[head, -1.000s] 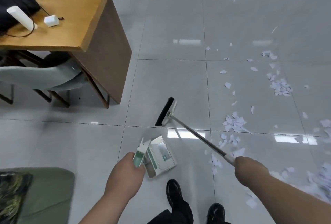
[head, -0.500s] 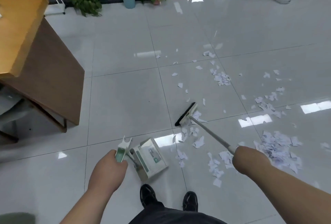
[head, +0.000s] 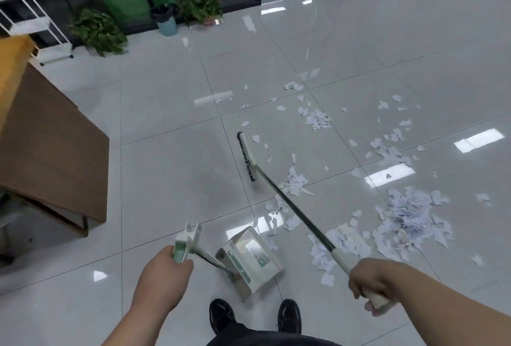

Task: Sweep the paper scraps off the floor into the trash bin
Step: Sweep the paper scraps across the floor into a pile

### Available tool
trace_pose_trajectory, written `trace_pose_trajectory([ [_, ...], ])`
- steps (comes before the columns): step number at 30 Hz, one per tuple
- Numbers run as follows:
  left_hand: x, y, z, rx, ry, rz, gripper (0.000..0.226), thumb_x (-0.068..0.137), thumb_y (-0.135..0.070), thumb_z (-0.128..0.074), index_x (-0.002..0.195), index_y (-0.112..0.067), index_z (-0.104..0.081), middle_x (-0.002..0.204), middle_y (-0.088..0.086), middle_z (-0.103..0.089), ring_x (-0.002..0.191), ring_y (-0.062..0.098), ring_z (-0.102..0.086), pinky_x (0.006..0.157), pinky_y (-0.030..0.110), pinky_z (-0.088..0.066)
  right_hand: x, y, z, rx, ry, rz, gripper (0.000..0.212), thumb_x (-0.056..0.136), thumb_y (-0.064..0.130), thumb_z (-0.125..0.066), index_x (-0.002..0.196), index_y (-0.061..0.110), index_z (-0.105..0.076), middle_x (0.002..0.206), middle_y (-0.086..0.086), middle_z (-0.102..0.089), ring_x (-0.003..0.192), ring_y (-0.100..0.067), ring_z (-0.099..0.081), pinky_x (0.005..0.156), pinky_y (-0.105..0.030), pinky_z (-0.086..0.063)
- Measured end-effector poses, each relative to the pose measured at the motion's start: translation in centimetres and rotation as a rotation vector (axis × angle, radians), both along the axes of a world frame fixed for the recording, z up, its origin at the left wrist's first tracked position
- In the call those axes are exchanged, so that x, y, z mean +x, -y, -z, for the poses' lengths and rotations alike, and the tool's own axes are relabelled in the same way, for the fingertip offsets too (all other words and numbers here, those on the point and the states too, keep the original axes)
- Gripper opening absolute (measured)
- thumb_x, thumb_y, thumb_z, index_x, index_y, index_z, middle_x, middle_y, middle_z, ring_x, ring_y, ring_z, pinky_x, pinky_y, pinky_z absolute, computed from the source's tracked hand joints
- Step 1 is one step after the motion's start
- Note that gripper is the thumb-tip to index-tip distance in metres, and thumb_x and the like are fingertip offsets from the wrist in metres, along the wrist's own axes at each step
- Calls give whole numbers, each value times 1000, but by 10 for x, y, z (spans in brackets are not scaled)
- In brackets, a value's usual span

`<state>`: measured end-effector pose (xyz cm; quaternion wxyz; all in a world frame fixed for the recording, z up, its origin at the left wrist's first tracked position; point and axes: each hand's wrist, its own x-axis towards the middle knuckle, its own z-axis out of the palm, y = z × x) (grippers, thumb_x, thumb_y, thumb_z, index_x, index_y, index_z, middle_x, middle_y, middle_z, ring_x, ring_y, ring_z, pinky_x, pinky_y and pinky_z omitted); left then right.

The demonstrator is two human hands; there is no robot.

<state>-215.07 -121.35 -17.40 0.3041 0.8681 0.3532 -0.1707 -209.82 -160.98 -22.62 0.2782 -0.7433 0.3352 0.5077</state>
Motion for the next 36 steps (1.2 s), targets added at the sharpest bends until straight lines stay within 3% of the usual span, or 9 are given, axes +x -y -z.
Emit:
trace_pose_trajectory([
  [5, 6, 20, -1, 24, -8, 49, 7, 83, -21, -56, 78, -15, -57, 65, 6, -62, 56, 29, -59, 57, 33, -49, 3, -14, 11, 136, 104, 19, 21, 73, -14, -51, 72, 5, -43, 61, -10, -44, 40, -19, -41, 49, -23, -33],
  [7, 15, 29, -4, 34, -2, 91, 9, 82, -21, -56, 78, -14, -56, 65, 7, -62, 56, 29, -59, 56, 33, -48, -9, 1, 13, 68, 133, -69, 17, 79, -7, -56, 79, 7, -46, 72, -14, -50, 48, -22, -49, 48, -22, -35],
  [11, 40, 47, -3, 46, -9, 183, 11, 82, -20, -57, 76, -12, -52, 60, 5, -57, 54, 28, -56, 55, 33, -44, -42, 31, 17, -126, 262, -350, 17, 89, 15, -52, 81, 19, -37, 85, 1, -48, 77, -22, -57, 50, -24, -35],
  [12, 46, 51, -2, 51, -13, 207, 11, 82, -20, -57, 76, -12, -52, 60, 5, -56, 53, 28, -56, 55, 33, -43, -48, 35, 20, -60, 240, -286, 16, 89, 14, -54, 86, 17, -38, 87, -1, -50, 75, -22, -57, 50, -24, -36],
  [15, 63, 60, 0, 67, -18, 274, 13, 83, -22, -57, 78, -11, -53, 62, 7, -58, 53, 29, -56, 55, 34, -45, -46, 29, 12, 360, 40, 271, 33, 82, 1, -62, 109, 5, -43, 99, -21, -69, 55, -24, -56, 50, -26, -41],
  [18, 81, 66, 0, 68, -35, 359, 13, 85, -23, -57, 80, -12, -54, 65, 8, -61, 54, 29, -59, 55, 34, -46, -26, 13, 3, 501, 110, 491, 36, 80, -4, -61, 114, 3, -54, 86, -22, -71, 45, -19, -46, 47, -24, -40],
  [24, 137, 71, -5, 41, -5, 533, 14, 87, -22, -58, 77, -13, -52, 61, 5, -58, 54, 28, -57, 55, 32, -43, -12, -4, -15, 403, 238, 726, 28, 79, -5, -55, 106, 3, -56, 71, -16, -68, 43, -17, -43, 45, -22, -38],
  [28, 175, 67, -7, 21, 20, 695, 19, 88, -21, -59, 73, -16, -50, 64, 3, -57, 60, 26, -59, 54, 31, -37, -36, -18, -17, 251, 233, 899, 27, 80, -6, -52, 107, 0, -54, 82, -20, -67, 43, -17, -44, 45, -22, -38],
  [36, 239, 31, -7, -43, 53, 955, 12, 87, -20, -59, 78, -15, -54, 66, 6, -61, 63, 26, -59, 54, 31, -38, -83, -99, -31, 73, 209, 1359, 11, 74, -14, -52, 80, -4, -53, 64, -19, -54, 42, -22, -41, 46, -25, -38],
])
